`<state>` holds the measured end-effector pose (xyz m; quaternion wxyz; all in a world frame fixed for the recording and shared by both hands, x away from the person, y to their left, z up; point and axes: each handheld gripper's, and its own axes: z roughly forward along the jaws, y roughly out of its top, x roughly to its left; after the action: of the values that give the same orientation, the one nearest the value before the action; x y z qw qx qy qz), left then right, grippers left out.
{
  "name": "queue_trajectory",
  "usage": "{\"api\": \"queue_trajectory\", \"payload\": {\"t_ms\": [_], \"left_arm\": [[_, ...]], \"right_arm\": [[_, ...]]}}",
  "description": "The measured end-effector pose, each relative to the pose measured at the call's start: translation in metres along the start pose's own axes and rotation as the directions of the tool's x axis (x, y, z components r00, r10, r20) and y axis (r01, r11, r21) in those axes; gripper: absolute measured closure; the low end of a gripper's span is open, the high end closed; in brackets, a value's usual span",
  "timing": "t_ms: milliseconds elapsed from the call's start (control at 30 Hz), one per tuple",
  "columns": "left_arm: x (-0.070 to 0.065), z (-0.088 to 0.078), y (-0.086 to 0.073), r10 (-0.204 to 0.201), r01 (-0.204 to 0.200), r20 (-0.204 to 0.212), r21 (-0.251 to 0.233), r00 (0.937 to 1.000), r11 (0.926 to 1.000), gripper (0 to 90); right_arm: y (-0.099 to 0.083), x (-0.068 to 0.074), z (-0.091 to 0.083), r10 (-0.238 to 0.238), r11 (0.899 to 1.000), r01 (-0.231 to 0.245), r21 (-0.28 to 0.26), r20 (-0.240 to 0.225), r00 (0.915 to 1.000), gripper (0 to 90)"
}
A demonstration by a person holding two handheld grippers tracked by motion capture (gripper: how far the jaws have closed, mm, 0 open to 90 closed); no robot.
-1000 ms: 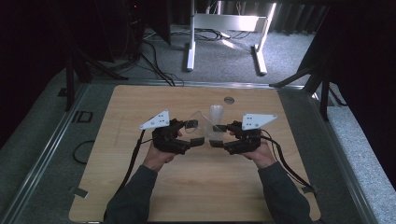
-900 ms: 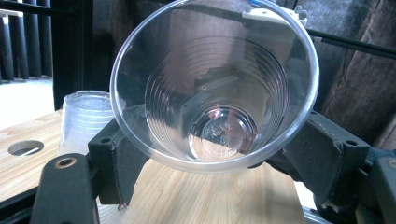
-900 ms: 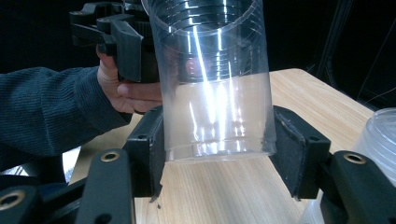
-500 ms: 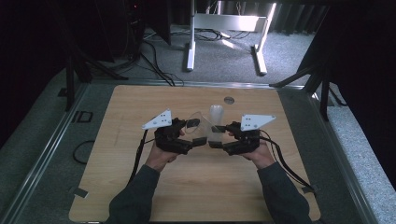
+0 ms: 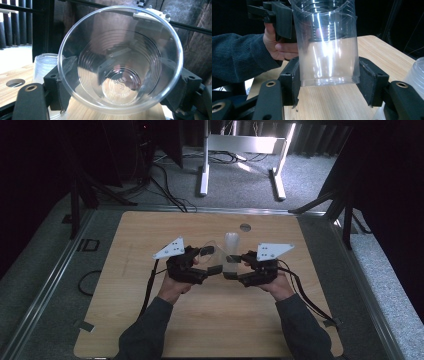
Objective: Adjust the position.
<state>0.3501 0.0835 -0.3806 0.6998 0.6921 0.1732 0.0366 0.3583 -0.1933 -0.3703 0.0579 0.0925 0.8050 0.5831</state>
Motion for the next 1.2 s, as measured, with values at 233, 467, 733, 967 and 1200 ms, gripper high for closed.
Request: {"api": "queue_trajectory", "payload": {"t_ms": [233, 467, 733, 967, 1200], "left_arm": [[0.0005, 0.0001, 0.0000, -0.006, 0.006, 0.004, -0.018, 1.0000, 0.9998, 24.6], [0.0000, 0.0011, -0.0006, -0.001, 0.001, 0.005, -0.021, 1.0000, 0.9998, 26.6], [0.0000, 0.0006, -0.0018, -0.004, 0.004, 0.000, -0.028, 1.0000, 0.9996, 27.8], [0.0003, 0.0009, -0.0030, -0.009, 0.009, -0.001, -0.035, 1.0000, 0.9994, 28.9], [0.0005, 0.0015, -0.0029, -0.010, 0.010, -0.002, -0.037, 0.9999, 0.9993, 29.1]], "right_arm": [[0.0003, 0.0002, -0.0006, -0.003, 1.000, 0.003, 0.003, -0.001, 1.0000, 41.1], [0.0003, -0.0001, -0.0007, -0.002, 1.000, 0.002, 0.011, -0.002, 1.0000, 40.6], [0.0005, -0.0002, -0.0005, -0.005, 1.000, 0.005, 0.014, -0.001, 1.0000, 40.2], [0.0003, -0.0003, -0.0003, -0.006, 1.000, 0.006, 0.019, 0.002, 1.0000, 39.9], [0.0003, -0.0005, 0.0002, -0.001, 1.000, 0.001, 0.022, -0.003, 1.0000, 37.5]]}}
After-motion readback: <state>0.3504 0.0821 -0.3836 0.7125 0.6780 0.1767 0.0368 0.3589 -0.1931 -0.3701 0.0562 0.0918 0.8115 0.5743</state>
